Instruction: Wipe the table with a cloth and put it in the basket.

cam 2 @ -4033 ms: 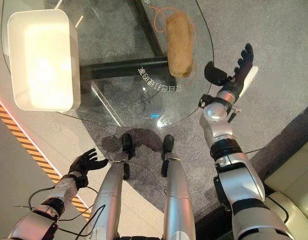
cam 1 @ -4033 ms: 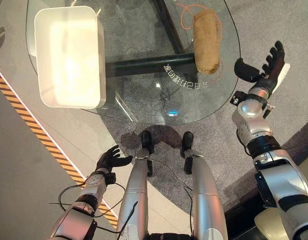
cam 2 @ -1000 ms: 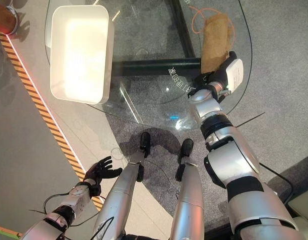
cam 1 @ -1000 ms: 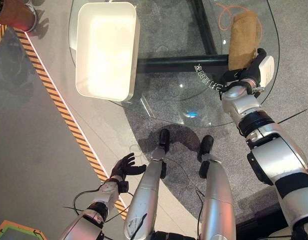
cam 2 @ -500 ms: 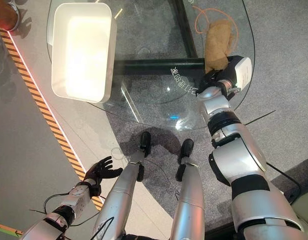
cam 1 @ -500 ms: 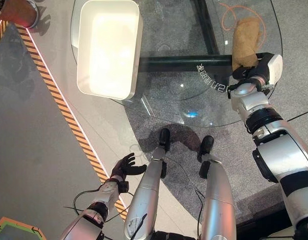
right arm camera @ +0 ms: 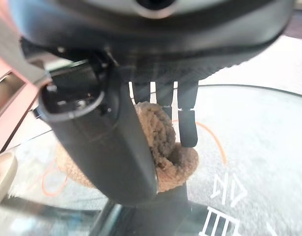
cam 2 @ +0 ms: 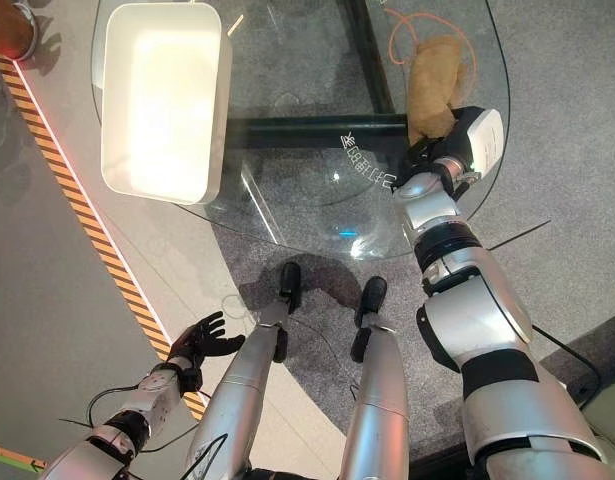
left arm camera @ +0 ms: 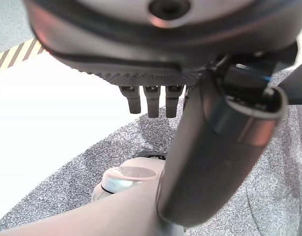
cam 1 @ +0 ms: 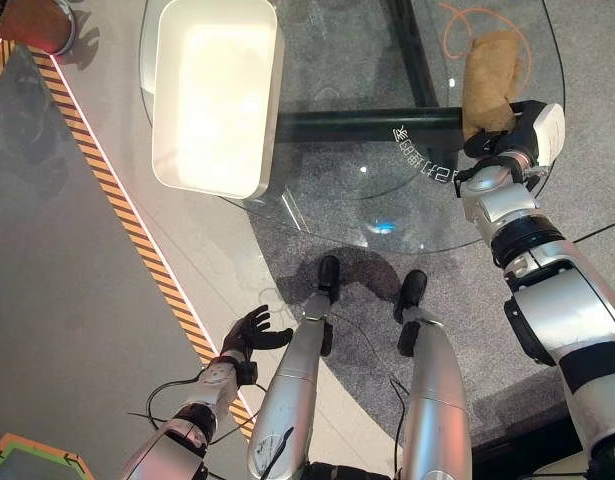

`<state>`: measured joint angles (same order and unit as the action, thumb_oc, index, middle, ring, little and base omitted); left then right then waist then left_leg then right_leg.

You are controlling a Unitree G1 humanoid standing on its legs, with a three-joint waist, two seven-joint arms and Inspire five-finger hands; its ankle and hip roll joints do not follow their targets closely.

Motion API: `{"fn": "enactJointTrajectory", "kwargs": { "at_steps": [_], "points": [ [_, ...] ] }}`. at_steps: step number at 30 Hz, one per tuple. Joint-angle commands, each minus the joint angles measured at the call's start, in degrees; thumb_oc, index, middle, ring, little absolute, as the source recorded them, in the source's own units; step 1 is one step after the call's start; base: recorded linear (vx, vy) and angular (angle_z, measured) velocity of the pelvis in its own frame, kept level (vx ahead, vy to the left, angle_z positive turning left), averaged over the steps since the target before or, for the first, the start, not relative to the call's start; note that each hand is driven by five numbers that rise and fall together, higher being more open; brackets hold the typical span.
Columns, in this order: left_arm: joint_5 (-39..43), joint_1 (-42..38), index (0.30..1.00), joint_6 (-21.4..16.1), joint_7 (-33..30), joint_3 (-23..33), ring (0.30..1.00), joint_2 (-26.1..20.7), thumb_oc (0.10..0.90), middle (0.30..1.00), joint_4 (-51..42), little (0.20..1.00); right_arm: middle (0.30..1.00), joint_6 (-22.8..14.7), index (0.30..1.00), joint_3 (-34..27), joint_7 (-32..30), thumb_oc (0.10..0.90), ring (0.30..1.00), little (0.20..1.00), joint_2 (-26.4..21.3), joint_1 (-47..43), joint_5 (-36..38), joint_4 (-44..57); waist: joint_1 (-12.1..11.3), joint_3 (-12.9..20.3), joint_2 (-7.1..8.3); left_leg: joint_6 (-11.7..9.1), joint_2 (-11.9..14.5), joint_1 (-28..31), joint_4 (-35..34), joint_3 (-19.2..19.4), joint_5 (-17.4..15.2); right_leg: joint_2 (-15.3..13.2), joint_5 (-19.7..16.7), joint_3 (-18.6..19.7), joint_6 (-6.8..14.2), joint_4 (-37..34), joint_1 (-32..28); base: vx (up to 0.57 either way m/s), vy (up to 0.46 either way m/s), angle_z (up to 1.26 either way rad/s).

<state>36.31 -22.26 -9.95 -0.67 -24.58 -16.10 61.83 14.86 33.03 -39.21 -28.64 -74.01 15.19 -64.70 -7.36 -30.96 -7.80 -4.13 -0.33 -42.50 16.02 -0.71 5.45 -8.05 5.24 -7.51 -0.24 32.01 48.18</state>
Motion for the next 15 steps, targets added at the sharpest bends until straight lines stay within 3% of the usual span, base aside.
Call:
{"fn": "enactJointTrajectory", "kwargs": {
  "at_steps": [1,7,15],
  "points": [
    [0.51,2.43,0.9,0.73,-0.21,-1.4,0.9,0.83,0.8,0.9,-0.58,0.9,0.3,-5.83,0.3,6.74,7.57,0.1,0.3,0.2,-0.26,-5.65,-10.04,5.23,-0.71,1.16,-4.07,2.5,-3.64,-0.79,3.17,3.31,-3.69,1.94,-1.02,-3.77,0.39,-3.94,-0.44,0.0,0.0,0.0],
    [0.31,1.85,0.9,1.14,-0.47,-1.3,0.9,0.69,0.8,0.9,-0.87,0.9,0.3,-9.48,0.3,11.97,14.12,0.1,0.3,0.2,1.43,-3.86,-18.31,10.89,-0.83,1.16,-4.07,2.53,-3.92,-0.71,2.93,3.2,-3.48,1.73,-0.83,-4.12,0.44,-4.13,-0.62,0.0,0.0,0.0],
    [-0.53,1.38,0.9,1.44,-0.36,-0.9,0.9,0.92,0.8,0.9,-0.92,0.9,0.3,-12.17,0.3,15.43,20.22,0.1,0.3,0.2,4.35,-1.26,-23.3,15.66,-1.01,1.16,-4.0,2.52,-4.09,-0.36,2.38,3.1,-3.19,1.63,-0.8,-4.36,0.61,-4.35,-0.98,0.0,-0.006,0.02]
  ]
}}
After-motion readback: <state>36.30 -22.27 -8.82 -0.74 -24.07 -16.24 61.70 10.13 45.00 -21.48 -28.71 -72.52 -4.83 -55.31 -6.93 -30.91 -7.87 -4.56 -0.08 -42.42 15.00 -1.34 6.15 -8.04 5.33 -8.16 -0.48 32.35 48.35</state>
